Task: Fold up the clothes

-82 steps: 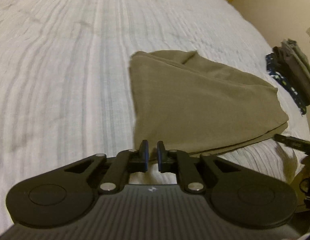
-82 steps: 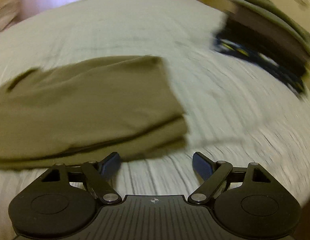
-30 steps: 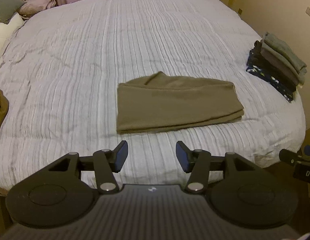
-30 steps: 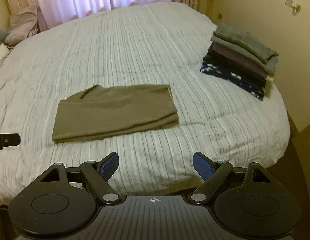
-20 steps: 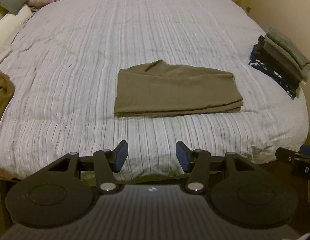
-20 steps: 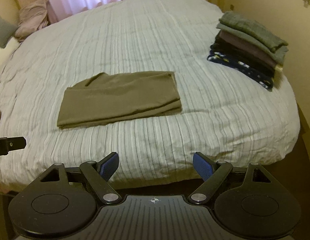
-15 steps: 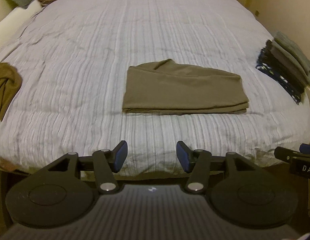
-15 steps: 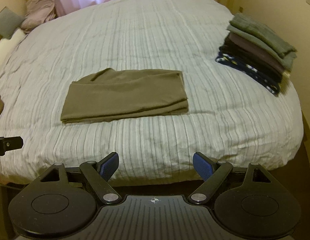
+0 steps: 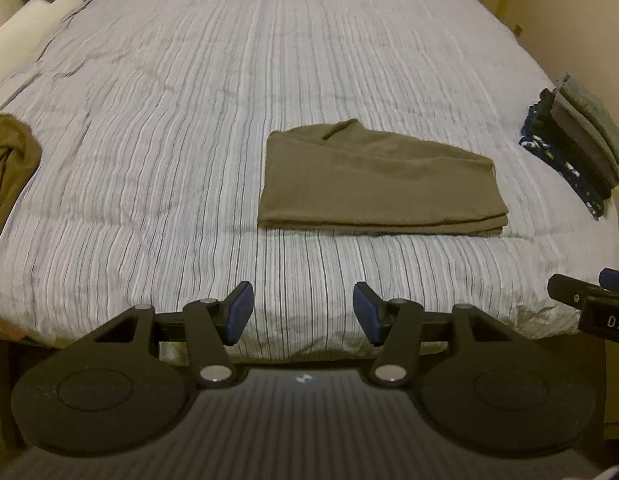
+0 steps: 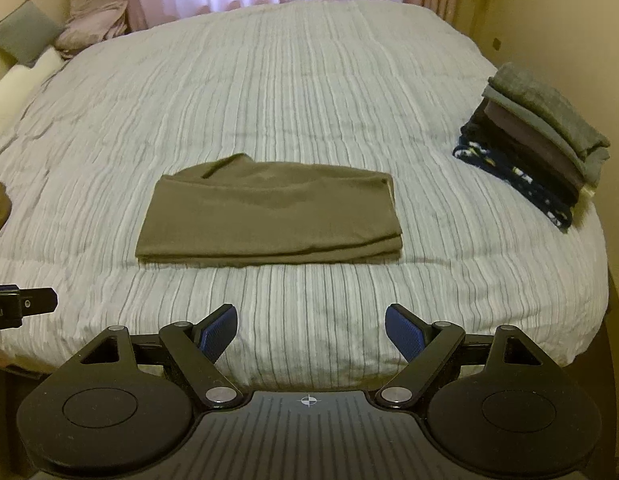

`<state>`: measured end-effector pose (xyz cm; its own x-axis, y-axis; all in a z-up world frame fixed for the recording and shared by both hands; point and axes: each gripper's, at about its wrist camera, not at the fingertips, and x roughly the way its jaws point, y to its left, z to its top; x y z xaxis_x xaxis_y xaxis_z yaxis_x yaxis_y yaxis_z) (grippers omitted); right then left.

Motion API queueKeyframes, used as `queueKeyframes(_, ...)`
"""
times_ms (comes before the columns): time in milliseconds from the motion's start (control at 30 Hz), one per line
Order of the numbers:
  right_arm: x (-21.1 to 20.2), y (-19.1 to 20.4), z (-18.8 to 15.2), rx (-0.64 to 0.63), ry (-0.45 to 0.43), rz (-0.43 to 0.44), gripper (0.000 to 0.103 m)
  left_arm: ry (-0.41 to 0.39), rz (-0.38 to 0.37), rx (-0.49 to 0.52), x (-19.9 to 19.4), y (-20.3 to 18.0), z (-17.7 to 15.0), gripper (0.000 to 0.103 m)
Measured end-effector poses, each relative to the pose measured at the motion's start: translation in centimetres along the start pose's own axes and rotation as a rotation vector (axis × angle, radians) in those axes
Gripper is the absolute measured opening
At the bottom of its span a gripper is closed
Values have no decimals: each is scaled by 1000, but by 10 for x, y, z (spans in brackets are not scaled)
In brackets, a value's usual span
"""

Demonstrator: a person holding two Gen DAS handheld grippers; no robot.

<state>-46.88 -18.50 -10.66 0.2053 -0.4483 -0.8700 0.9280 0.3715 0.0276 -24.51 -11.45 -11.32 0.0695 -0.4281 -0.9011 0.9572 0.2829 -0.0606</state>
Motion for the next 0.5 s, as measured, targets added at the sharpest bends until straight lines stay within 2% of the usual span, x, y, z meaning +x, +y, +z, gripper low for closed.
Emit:
queueKeyframes(333,6,43,28,102,-40,-52,84,-37,-52,106,9,43,50,51)
queueKeyframes(500,7,62,32,166,-35,-90,84,-14,-84,174,19,58,65,51)
